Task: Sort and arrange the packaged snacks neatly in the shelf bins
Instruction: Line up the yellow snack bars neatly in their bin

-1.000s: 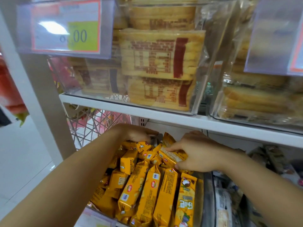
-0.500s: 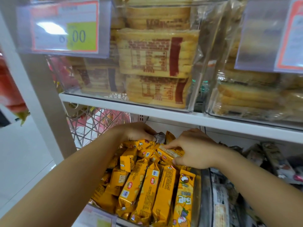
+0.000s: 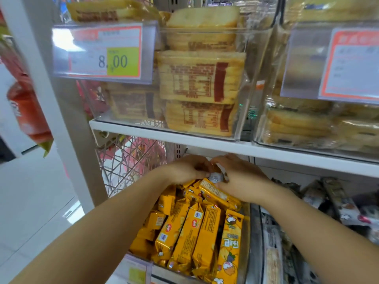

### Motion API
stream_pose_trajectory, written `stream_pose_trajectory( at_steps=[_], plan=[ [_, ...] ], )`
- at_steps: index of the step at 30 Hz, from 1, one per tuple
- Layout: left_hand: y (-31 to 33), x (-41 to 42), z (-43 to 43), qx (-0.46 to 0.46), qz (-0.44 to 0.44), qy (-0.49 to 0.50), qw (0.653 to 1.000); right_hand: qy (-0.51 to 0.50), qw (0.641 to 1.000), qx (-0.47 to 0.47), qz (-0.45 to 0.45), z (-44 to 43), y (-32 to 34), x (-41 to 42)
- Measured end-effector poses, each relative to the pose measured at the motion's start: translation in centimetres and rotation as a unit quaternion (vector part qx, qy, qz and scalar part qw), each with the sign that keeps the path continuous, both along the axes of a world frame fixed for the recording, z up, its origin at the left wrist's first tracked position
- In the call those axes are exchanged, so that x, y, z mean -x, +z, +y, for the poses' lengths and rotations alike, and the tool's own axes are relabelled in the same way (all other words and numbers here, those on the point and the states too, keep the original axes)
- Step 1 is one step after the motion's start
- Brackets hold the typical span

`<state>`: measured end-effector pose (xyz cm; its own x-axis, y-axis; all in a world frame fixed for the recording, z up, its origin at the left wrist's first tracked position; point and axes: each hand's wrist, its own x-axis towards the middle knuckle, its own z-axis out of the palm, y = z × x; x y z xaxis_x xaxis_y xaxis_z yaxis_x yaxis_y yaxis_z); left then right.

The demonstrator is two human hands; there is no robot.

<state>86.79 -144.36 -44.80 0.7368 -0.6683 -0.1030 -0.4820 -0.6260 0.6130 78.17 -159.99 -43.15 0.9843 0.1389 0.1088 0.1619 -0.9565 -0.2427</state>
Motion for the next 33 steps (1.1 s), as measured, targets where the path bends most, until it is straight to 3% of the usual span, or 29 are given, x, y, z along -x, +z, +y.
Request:
stream_pose_trajectory(
  at_steps=[4,7,10,13,15,17,20,26,29,33],
  plan=[
    [0.1,0.7,0.6,0.068,0.044,0.004,0.997,-0.024,0.999,0.004,0.04,0.2,0.2,-0.2],
    [0.5,1.3,1.2,0.065,0.025,0.003,0.998,-0.039,0.999,-0.032,0.019,0.1,0.3,0.5],
    [0.9,2.0,2.1,0.01,0.001,0.0,1.0,-0.091,0.987,-0.089,-0.097,-0.5,0.1,2.9],
    [1.0,2.8,2.6,-0.062,0.009,-0.026,0.998,-0.129,0.934,-0.236,-0.235,-1.5,-0.3,6.7],
    [1.3,3.4,2.4,-0.088,0.013,-0.03,0.996,-0.168,0.907,-0.272,-0.274,-2.6,-0.5,9.1],
    [1.5,3.7,2.3,-0.1,0.016,-0.032,0.994,-0.207,0.903,-0.279,-0.253,-3.5,-0.8,10.6],
    [1.4,3.6,2.7,-0.099,0.014,-0.016,0.995,-0.235,0.93,-0.181,-0.217,-4.3,-1.5,11.6],
    [1.2,2.5,3.7,-0.025,-0.009,0.075,0.997,-0.077,0.97,-0.15,-0.176,-2.0,-0.4,9.4],
    [0.5,1.5,4.2,-0.007,-0.011,0.117,0.993,-0.009,0.981,-0.162,-0.109,-0.8,0.1,7.0],
    [0.3,-0.3,3.7,-0.01,-0.009,0.121,0.993,0.014,0.996,-0.084,-0.016,-0.4,0.6,3.5]
  ],
)
